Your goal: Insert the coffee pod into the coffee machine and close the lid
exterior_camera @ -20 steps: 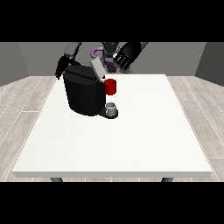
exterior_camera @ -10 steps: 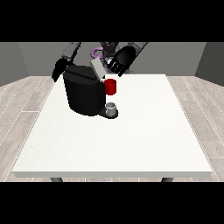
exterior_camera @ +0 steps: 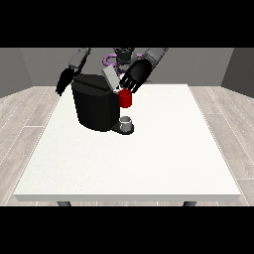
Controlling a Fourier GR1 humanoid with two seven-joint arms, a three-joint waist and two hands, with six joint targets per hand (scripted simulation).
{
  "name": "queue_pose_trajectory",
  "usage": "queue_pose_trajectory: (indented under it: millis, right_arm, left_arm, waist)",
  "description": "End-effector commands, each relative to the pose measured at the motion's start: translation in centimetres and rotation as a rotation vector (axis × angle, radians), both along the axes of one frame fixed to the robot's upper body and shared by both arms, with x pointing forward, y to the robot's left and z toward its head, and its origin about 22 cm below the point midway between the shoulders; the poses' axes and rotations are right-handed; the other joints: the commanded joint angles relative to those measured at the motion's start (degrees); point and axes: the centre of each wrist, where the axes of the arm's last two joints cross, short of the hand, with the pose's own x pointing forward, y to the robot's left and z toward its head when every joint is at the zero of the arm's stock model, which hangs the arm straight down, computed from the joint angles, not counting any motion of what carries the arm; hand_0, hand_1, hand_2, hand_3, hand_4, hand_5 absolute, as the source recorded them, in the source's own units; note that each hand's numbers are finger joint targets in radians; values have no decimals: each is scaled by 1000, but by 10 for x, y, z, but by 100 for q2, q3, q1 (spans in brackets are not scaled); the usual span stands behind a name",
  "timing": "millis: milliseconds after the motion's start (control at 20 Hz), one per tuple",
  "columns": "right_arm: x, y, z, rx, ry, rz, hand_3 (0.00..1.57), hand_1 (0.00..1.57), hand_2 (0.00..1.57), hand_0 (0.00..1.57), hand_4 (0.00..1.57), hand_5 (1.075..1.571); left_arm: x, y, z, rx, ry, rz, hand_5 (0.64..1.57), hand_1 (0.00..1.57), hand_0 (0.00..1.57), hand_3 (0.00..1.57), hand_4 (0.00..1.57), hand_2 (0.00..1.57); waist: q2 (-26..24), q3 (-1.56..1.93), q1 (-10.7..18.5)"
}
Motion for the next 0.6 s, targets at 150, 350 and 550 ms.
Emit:
queue_pose_trajectory:
  millis: [150, 350, 550]
  right_arm:
    - [-1, -2, -6, 21, 17, -4, 0, 0, 0, 0, 36, 1571]
    - [-8, 25, -3, 13, 0, 20, 0, 0, 0, 0, 165, 1571]
    - [4, 6, 4, -9, -42, 3, 0, 0, 0, 0, 0, 1571]
  left_arm:
    - [3, -12, -18, 10, 48, -34, 1571, 1211, 1211, 1220, 432, 1252]
    - [3, 7, -16, 1, 20, -11, 1571, 1192, 1192, 1202, 420, 1248]
    - [-1, 12, 31, 8, -22, -10, 1571, 1167, 1167, 1188, 412, 1238]
  waist:
    - [-104, 1, 66]
    - [-38, -2, -92]
    - [230, 1, -50]
